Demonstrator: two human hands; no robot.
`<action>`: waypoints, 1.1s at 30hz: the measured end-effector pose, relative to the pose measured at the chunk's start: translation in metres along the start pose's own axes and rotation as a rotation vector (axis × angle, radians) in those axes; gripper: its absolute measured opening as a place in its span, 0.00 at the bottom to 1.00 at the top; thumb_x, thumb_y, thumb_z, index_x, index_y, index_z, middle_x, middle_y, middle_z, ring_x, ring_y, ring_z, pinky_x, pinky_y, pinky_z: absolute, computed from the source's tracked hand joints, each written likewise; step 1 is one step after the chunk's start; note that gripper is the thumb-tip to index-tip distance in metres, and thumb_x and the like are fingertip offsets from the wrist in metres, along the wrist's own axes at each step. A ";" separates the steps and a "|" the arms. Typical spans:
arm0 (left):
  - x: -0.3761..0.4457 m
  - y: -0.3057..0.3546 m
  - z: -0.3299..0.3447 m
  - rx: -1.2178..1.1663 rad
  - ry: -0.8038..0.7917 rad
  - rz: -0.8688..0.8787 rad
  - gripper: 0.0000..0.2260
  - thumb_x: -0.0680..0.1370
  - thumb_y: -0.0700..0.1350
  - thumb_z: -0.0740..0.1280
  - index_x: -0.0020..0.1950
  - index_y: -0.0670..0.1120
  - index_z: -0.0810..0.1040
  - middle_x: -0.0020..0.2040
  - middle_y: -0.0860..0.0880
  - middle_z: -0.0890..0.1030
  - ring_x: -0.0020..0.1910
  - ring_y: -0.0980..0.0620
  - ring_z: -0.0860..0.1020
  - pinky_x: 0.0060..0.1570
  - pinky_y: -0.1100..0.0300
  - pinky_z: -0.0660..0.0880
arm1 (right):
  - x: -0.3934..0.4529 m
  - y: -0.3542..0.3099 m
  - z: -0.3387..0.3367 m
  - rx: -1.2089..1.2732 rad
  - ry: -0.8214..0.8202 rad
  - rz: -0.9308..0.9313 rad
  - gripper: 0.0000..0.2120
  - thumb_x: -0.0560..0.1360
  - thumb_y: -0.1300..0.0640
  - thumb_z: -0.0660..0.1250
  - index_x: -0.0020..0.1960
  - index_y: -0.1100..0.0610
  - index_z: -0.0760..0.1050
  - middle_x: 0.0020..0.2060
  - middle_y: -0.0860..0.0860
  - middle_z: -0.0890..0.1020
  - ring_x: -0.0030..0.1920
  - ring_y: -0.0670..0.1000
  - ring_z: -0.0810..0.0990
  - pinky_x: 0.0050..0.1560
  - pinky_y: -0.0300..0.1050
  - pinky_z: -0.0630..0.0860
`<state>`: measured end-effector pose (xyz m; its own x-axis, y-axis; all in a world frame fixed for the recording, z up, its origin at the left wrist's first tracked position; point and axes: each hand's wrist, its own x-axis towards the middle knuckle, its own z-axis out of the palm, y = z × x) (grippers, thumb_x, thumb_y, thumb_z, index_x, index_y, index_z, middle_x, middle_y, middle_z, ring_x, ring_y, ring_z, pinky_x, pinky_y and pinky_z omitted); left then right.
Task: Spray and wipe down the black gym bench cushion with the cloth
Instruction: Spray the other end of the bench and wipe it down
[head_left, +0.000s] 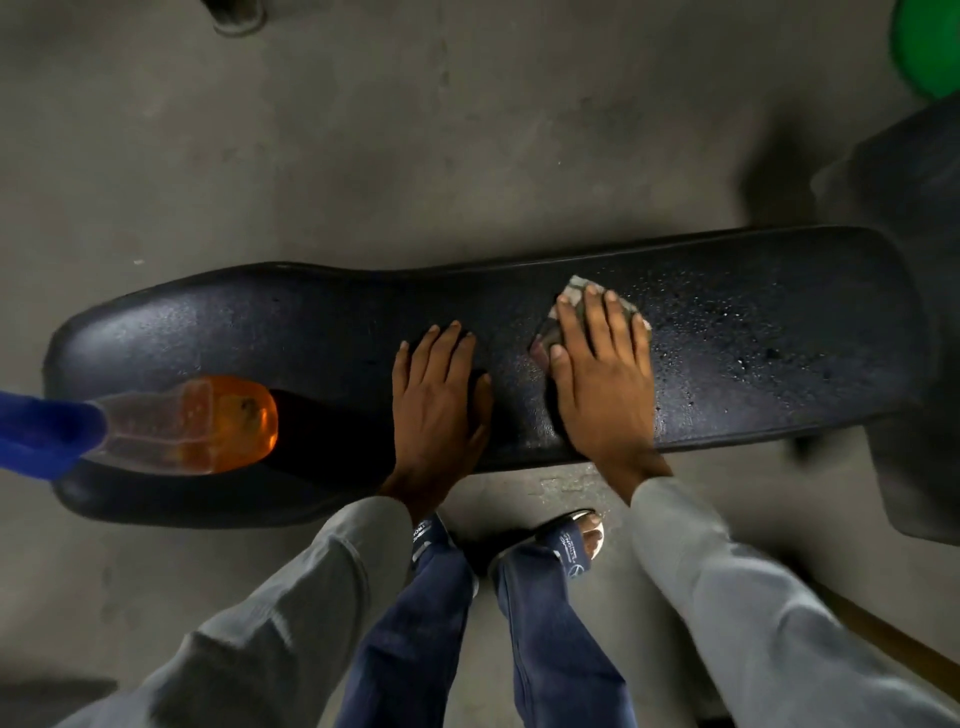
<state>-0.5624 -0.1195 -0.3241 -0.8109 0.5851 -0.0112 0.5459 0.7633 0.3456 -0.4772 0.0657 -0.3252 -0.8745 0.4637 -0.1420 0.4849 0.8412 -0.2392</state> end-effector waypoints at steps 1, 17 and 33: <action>0.001 0.003 0.000 0.002 0.005 -0.014 0.22 0.84 0.51 0.60 0.76 0.43 0.74 0.78 0.42 0.73 0.80 0.40 0.68 0.81 0.38 0.58 | -0.010 -0.006 0.002 0.008 0.005 0.058 0.29 0.89 0.46 0.47 0.89 0.49 0.54 0.88 0.55 0.56 0.88 0.57 0.51 0.88 0.62 0.46; 0.013 0.072 0.039 0.048 -0.130 0.376 0.30 0.84 0.45 0.57 0.86 0.41 0.56 0.86 0.41 0.59 0.86 0.44 0.57 0.85 0.47 0.51 | -0.026 0.091 0.006 0.023 0.062 0.312 0.31 0.89 0.43 0.44 0.89 0.52 0.47 0.89 0.58 0.49 0.89 0.59 0.46 0.87 0.66 0.45; -0.010 0.080 0.033 0.000 -0.083 0.196 0.31 0.82 0.46 0.62 0.86 0.44 0.59 0.86 0.45 0.59 0.86 0.45 0.54 0.84 0.44 0.53 | -0.026 0.094 0.011 0.009 0.060 0.323 0.31 0.89 0.43 0.44 0.89 0.51 0.44 0.89 0.57 0.48 0.89 0.59 0.44 0.87 0.66 0.45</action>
<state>-0.5042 -0.0553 -0.3278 -0.6689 0.7431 -0.0209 0.6917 0.6324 0.3487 -0.4088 0.1296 -0.3550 -0.6739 0.7224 -0.1550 0.7375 0.6451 -0.1998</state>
